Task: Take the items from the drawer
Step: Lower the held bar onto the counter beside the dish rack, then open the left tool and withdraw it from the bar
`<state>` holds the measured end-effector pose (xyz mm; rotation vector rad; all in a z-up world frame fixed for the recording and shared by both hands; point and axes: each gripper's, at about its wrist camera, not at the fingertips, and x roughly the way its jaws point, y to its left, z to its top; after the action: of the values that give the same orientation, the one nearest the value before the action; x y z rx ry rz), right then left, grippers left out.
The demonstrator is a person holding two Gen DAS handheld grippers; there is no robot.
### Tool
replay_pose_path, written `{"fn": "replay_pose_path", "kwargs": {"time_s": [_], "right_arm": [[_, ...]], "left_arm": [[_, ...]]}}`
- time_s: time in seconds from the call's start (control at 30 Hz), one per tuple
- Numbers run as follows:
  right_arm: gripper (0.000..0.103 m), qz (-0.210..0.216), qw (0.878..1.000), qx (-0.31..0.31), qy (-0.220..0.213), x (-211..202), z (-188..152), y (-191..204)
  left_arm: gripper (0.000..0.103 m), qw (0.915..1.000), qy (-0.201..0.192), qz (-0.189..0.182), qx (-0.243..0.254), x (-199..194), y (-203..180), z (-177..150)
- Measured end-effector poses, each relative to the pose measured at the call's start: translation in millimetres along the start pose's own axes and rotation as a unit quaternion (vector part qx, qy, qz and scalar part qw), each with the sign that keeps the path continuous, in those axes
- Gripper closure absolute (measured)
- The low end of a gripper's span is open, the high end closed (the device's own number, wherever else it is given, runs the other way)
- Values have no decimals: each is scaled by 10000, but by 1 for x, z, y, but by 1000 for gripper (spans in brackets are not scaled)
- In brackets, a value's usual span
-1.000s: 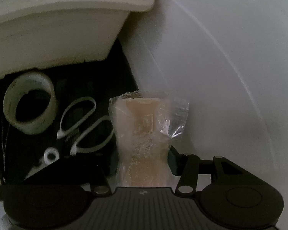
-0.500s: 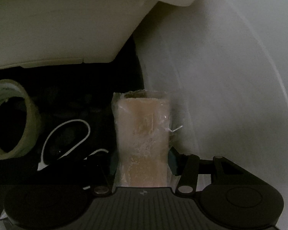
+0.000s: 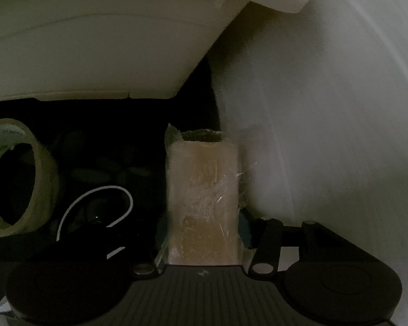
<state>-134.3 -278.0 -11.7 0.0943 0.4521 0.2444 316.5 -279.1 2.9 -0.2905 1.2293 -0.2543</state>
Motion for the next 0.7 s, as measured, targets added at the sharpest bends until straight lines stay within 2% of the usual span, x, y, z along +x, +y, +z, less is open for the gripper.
{"fn": "replay_pose_path", "kwargs": {"time_s": [0.17,0.47,0.7], "right_arm": [[33,21,10000,-11,-30,2,1,1],[33,67,10000,34,55,5,-2,1],[33,33,10000,-84,4,8,5,2]], "left_arm": [[51,9997,6,103,-227,3,3,2],[51,9993,4,-133,-346,-6,13,2],[51,9976,-205,-654,123,-53,15,-13]]}}
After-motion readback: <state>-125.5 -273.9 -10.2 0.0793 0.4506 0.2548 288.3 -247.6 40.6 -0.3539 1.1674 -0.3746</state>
